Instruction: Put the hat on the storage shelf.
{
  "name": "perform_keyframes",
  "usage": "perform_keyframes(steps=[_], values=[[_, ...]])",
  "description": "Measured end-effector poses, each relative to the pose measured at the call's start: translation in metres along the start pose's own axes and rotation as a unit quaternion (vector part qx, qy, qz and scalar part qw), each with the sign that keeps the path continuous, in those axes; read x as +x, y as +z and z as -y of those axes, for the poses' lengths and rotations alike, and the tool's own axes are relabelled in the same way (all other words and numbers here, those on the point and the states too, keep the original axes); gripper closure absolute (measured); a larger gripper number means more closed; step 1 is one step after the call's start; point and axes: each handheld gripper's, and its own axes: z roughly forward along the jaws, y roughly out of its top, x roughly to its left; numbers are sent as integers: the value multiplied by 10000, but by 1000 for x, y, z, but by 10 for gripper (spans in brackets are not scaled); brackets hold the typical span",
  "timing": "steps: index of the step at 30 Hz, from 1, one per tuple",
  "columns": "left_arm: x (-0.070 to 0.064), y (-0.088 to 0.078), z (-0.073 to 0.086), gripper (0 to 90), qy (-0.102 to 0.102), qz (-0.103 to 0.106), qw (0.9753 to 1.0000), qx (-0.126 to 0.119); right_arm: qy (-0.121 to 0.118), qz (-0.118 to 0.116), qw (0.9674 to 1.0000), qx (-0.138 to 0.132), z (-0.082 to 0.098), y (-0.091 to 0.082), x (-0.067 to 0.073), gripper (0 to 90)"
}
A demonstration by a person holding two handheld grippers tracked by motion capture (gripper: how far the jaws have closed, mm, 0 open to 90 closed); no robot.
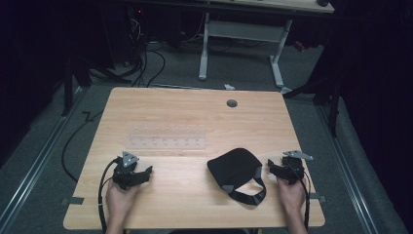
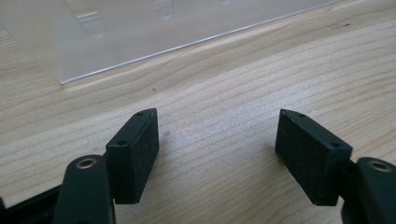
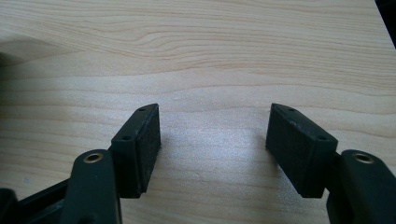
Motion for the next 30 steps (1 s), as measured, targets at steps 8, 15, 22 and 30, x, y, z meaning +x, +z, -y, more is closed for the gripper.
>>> perform_keyframes(steps=[8,15,22,30], values=[[0,0,0,307,3,-2,10000,3,9,-18,10000,15,0,0,0,362],[0,0,0,307,-13,1,10000,4,-16,5,10000,17,0,0,0,364],[0,0,0,305,-7,3,10000,7,91,-218,9997,-30,0,-1,-5,370],[0,0,0,304,-2,0,10000,12,434,-670,9967,-164,1,-13,-7,406]])
